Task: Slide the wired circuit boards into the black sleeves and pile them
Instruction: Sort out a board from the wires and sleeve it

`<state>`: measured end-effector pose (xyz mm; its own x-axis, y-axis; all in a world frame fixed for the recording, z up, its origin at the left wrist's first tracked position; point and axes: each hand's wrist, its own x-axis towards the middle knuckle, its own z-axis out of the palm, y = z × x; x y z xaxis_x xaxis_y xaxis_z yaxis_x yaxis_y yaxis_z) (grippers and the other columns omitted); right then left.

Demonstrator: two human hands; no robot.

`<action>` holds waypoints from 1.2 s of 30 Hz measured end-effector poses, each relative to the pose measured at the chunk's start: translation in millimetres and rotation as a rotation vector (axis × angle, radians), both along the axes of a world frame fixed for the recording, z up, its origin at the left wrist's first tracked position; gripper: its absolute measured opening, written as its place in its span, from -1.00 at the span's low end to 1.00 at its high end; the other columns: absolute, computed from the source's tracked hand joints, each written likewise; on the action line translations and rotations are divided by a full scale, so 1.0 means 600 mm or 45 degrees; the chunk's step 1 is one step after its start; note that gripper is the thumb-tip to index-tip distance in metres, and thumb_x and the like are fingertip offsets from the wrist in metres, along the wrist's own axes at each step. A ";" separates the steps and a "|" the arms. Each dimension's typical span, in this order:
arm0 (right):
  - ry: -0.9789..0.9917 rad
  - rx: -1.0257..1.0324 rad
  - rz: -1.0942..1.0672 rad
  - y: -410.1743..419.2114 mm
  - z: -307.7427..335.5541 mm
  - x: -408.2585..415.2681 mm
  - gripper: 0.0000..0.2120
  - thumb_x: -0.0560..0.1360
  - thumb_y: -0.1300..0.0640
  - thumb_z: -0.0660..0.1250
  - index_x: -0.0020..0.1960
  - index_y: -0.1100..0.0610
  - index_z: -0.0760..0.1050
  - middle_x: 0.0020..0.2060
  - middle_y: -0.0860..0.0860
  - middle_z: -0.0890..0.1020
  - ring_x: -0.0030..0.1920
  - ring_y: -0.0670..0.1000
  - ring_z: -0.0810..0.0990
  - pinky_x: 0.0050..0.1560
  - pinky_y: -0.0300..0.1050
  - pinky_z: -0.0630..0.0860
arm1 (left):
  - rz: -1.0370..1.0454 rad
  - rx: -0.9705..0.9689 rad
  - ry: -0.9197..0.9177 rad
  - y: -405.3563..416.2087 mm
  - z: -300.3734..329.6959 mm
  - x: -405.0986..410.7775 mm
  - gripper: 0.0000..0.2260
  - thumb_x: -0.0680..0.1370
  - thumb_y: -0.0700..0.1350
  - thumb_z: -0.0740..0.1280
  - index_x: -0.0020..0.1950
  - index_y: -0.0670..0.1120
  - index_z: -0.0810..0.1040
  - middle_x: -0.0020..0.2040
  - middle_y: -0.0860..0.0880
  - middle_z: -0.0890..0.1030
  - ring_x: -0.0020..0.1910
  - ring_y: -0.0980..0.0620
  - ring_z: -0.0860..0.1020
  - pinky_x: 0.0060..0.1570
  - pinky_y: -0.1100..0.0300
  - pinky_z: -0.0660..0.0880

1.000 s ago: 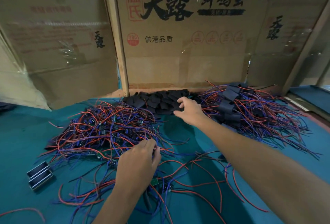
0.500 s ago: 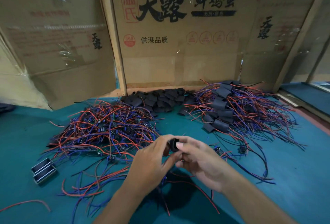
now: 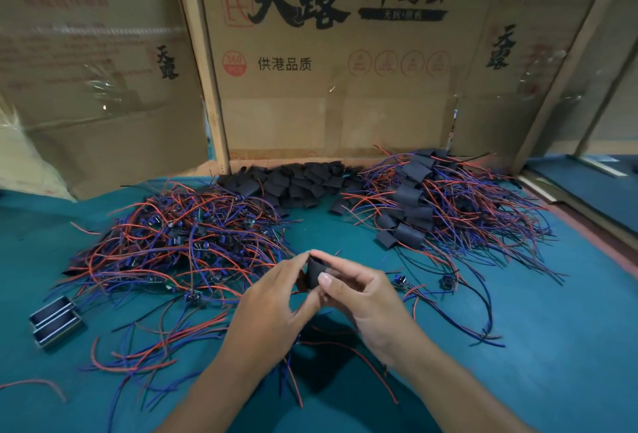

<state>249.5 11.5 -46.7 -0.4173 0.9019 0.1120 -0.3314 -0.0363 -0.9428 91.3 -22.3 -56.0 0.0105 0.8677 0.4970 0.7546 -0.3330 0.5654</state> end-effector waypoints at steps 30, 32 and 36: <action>-0.167 0.048 -0.322 0.007 -0.019 -0.028 -0.77 0.39 0.06 0.49 -0.02 0.15 0.64 -0.23 0.00 0.67 -0.19 -0.05 0.63 -0.29 -0.20 0.55 | -0.327 -0.239 1.686 0.244 0.079 -0.135 -0.71 0.64 -0.07 0.22 0.37 -0.01 0.46 0.21 -0.01 0.59 0.13 -0.06 0.54 0.04 0.04 0.47; -0.119 0.069 -0.349 0.005 -0.022 -0.024 -0.74 0.35 0.01 0.49 -0.04 0.13 0.66 -0.22 0.01 0.68 -0.19 -0.04 0.64 -0.30 -0.20 0.54 | -0.374 -0.176 1.658 0.241 0.079 -0.143 -0.68 0.63 -0.03 0.24 0.39 0.01 0.43 0.22 0.01 0.58 0.17 -0.05 0.52 0.08 0.05 0.45; -0.016 0.039 -0.412 0.015 -0.018 -0.010 -0.74 0.35 -0.01 0.49 -0.03 0.12 0.67 -0.21 0.05 0.66 -0.19 -0.03 0.62 -0.31 -0.20 0.54 | -0.346 -0.093 1.598 0.230 0.086 -0.151 -0.67 0.66 0.06 0.23 0.41 0.02 0.42 0.28 0.04 0.56 0.23 -0.01 0.54 0.16 0.02 0.48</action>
